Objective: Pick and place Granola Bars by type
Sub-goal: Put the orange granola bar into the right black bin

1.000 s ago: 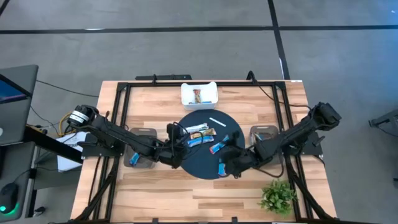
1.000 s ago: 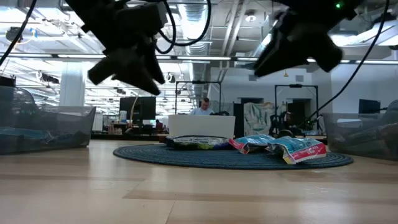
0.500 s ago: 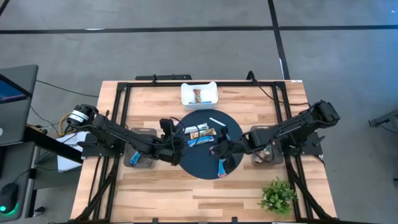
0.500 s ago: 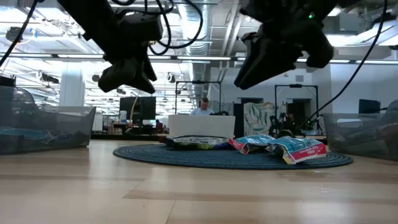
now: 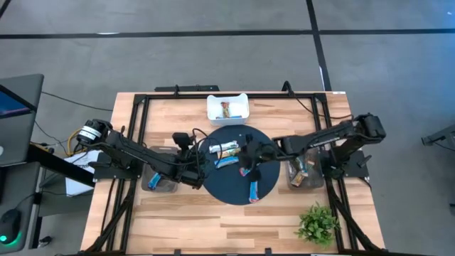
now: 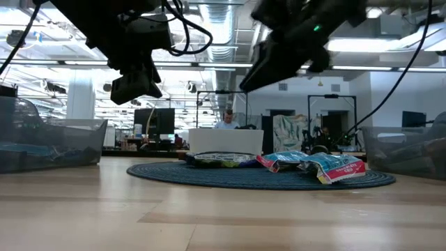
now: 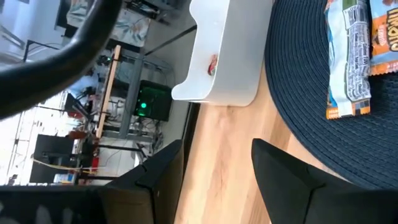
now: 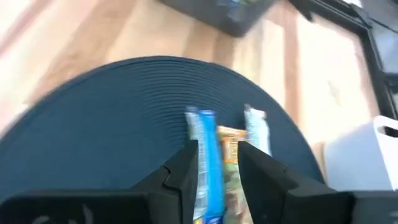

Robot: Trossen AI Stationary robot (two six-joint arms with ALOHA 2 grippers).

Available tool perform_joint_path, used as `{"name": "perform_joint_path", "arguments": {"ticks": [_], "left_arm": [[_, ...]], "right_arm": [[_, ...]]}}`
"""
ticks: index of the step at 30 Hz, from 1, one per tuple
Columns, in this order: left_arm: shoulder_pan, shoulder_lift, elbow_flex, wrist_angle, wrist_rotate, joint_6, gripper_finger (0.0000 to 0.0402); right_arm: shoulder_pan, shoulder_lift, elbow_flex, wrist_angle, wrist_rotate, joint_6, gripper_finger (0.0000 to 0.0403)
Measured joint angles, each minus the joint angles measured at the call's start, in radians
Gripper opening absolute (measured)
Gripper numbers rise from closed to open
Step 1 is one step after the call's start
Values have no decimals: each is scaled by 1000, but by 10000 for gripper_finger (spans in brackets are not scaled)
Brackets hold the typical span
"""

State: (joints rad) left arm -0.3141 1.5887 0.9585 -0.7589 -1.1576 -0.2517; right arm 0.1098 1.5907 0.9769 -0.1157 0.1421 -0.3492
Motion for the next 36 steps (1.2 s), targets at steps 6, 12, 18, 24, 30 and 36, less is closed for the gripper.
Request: {"name": "perform_joint_path", "arguments": {"ticks": [6, 12, 18, 24, 30, 36], "left_arm": [[0, 1, 0, -20, -3, -21, 185], [0, 1, 0, -35, -4, -38, 185], [0, 1, 0, -37, -7, -40, 185], [0, 1, 0, -37, -7, -45, 185], [0, 1, 0, -37, -7, -45, 185], [0, 1, 0, -37, -6, -45, 185]], "right_arm": [[-110, 93, 2, 11, -89, -17, 106], [-178, 207, 12, 19, -108, -26, 106], [-198, 260, 25, 27, -118, -26, 106], [-196, 279, 27, 27, -115, -26, 106], [-196, 274, 27, 18, -115, -18, 88], [-196, 273, 27, 21, -114, -25, 27]]}}
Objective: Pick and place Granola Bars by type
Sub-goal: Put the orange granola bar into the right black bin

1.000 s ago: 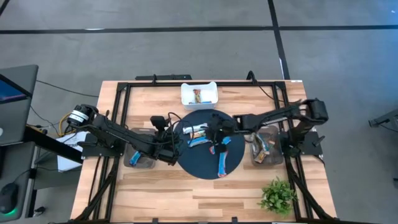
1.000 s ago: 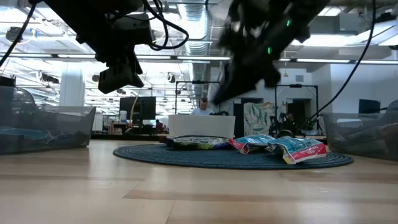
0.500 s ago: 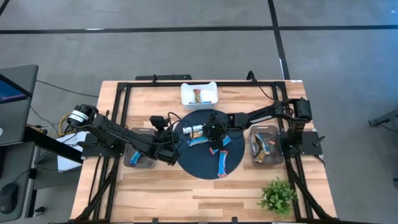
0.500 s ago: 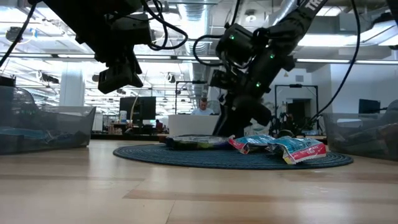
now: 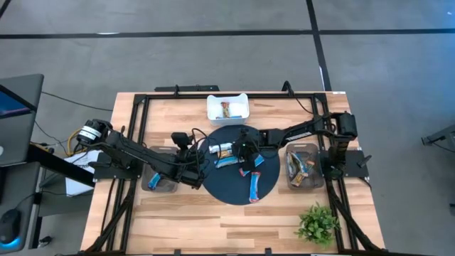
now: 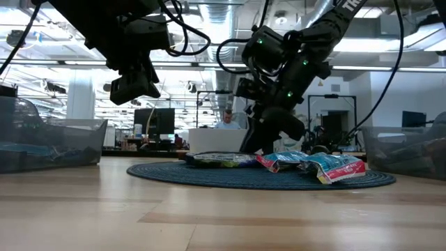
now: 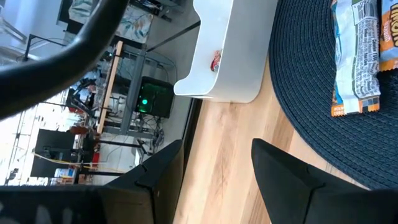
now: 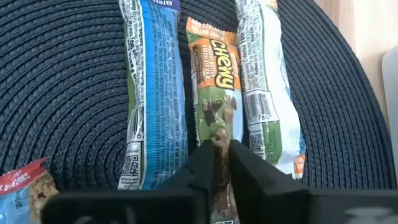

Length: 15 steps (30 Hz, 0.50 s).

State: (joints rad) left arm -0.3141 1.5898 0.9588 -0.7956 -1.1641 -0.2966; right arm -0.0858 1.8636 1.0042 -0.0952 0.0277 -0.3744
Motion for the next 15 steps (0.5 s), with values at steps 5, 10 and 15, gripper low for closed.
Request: {"name": "perform_joint_path", "arguments": {"ticks": [5, 10, 15], "left_arm": [[0, 0, 0, 0, 0, 0, 185], [0, 0, 0, 0, 0, 0, 185], [0, 0, 0, 0, 1, -2, 185]], "right_arm": [[3, -1, 0, 0, 0, 0, 7], [19, -21, -2, -23, 0, -1, 3], [44, -115, -2, -71, -3, 0, 1]]}}
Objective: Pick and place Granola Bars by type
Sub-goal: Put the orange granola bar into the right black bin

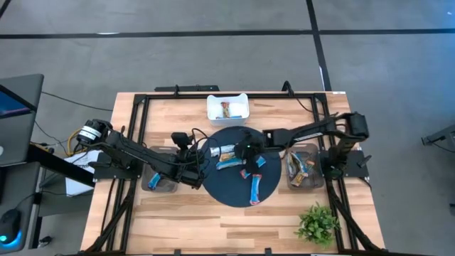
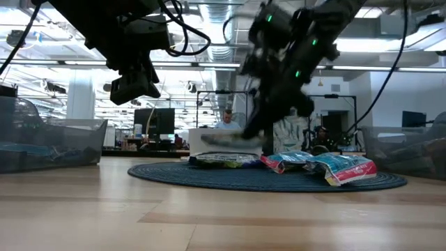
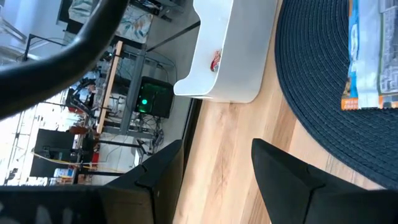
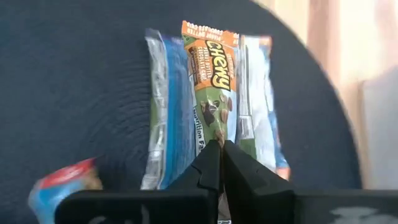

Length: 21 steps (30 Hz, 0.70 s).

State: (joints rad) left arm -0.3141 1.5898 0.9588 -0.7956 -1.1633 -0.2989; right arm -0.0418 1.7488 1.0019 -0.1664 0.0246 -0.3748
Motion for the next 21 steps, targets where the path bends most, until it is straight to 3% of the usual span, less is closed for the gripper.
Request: {"name": "perform_joint_path", "arguments": {"ticks": [6, 10, 21], "left_arm": [[0, 0, 0, -2, 0, 0, 185], [0, 0, 0, -4, 0, 0, 185], [0, 0, 0, -8, -47, 3, 185]], "right_arm": [[46, -161, 0, -85, 24, 2, 0], [85, -271, 1, -244, 135, 71, 0], [248, -478, 1, -741, 335, 545, 0]]}}
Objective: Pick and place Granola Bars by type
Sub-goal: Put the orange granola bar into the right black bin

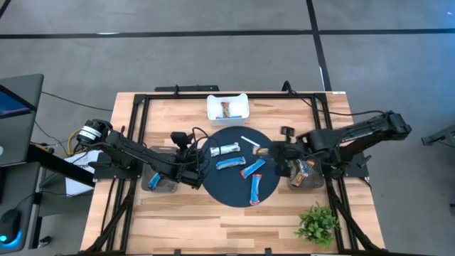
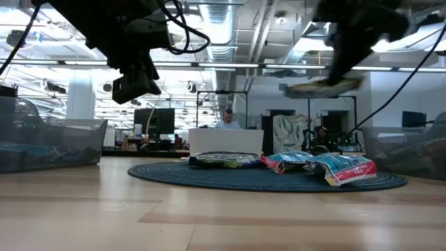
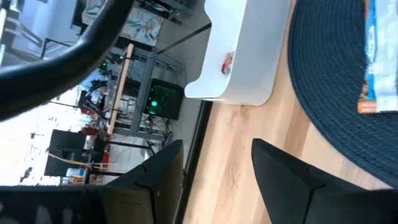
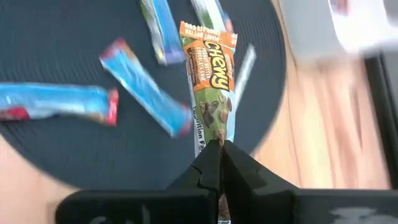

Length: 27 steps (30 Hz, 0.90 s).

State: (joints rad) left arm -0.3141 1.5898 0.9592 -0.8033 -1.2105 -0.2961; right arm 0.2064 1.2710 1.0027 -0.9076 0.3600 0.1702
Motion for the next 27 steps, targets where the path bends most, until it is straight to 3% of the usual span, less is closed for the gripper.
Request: {"name": "perform_joint_path", "arguments": {"ticks": [11, 20, 27], "left_arm": [[0, 0, 0, -33, -9, 3, 185], [0, 0, 0, -41, -25, -12, 185], [2, 0, 0, -36, -28, -7, 185]], "right_arm": [[203, -22, 0, -402, 40, 665, 0], [358, -22, 0, -511, 40, 1046, 0], [389, -22, -2, -534, 40, 1223, 0]]}}
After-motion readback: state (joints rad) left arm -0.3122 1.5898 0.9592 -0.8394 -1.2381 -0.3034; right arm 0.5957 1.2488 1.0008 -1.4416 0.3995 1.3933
